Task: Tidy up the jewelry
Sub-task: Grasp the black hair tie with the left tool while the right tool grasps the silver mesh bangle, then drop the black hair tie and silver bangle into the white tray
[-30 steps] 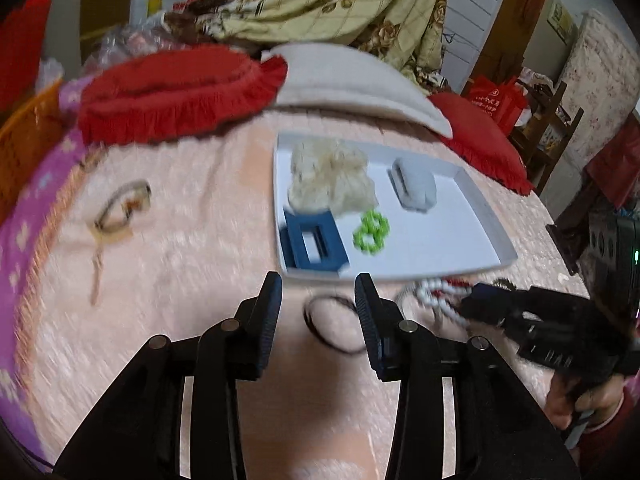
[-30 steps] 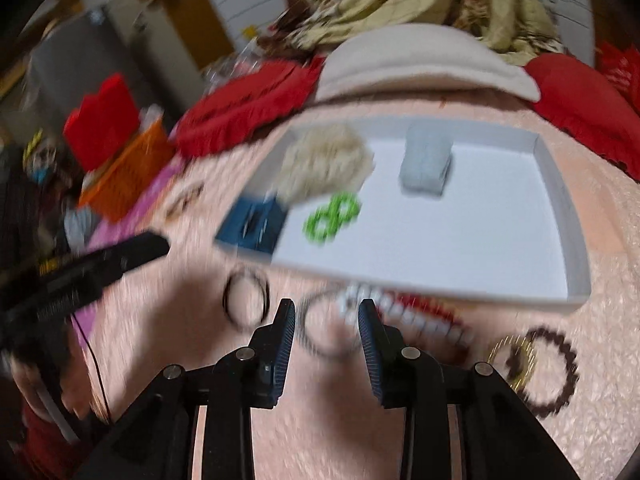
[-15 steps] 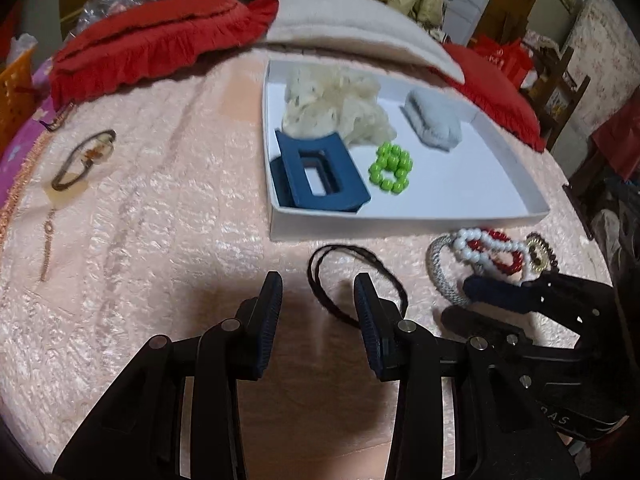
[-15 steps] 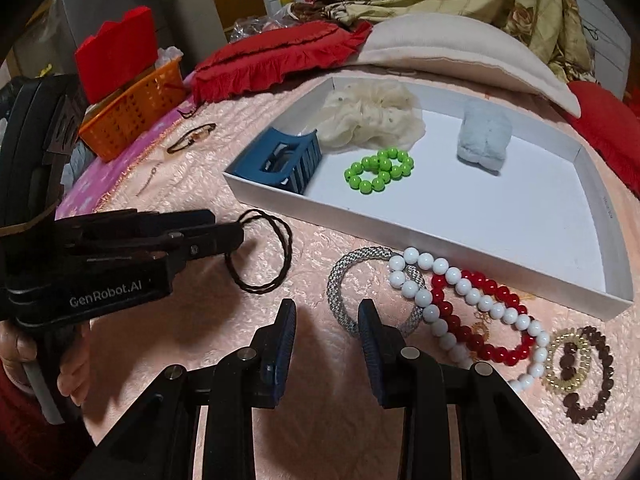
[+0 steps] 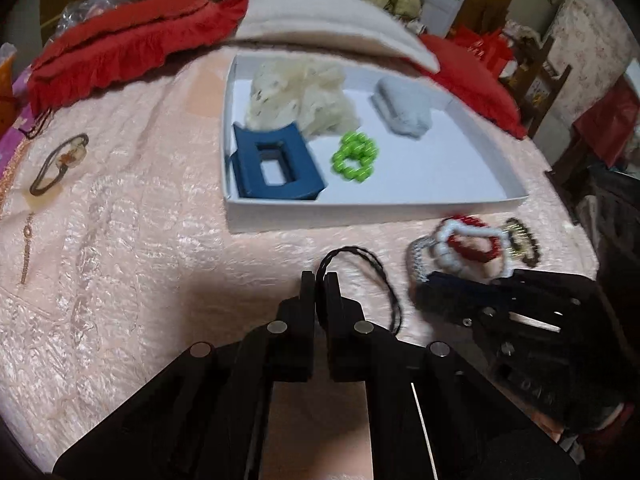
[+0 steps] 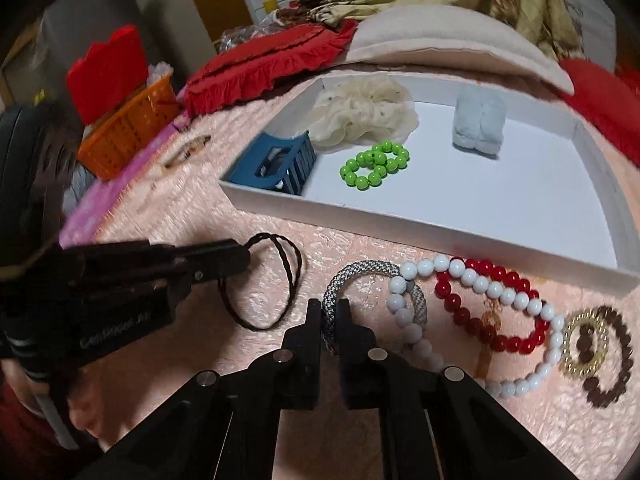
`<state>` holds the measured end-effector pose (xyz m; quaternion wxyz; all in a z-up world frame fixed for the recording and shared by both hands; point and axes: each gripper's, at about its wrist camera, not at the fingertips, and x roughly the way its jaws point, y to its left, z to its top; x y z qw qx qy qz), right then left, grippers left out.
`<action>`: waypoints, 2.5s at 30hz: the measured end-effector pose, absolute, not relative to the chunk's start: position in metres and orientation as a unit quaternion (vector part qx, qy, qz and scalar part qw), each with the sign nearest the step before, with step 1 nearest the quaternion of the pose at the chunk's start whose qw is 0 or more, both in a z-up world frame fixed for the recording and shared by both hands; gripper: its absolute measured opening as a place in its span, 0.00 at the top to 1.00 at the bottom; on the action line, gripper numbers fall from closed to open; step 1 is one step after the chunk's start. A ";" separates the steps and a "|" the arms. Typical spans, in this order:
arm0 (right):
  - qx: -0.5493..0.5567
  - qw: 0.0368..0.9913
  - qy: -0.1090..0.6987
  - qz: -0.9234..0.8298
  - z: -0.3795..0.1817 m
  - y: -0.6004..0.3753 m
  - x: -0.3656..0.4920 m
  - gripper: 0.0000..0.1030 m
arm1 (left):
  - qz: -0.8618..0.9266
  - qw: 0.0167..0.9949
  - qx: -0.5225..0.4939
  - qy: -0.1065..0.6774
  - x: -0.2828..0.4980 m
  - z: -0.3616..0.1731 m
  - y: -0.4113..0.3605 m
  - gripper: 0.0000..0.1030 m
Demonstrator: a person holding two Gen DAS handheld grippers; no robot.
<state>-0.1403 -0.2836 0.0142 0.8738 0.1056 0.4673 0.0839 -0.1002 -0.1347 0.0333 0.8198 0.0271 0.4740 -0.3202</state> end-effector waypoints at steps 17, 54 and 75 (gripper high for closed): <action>0.364 0.838 0.360 0.189 0.085 -0.357 -0.153 0.94 | -0.343 0.820 -0.073 0.452 -0.092 0.060 -0.099 0.97; 0.244 0.861 0.445 0.010 0.033 -0.457 -0.045 0.94 | -0.290 0.809 0.033 0.510 -0.017 0.041 -0.261 0.97; 0.281 0.869 0.406 -0.006 0.063 -0.480 -0.066 0.76 | -0.304 0.841 0.012 0.447 -0.060 0.098 -0.226 0.62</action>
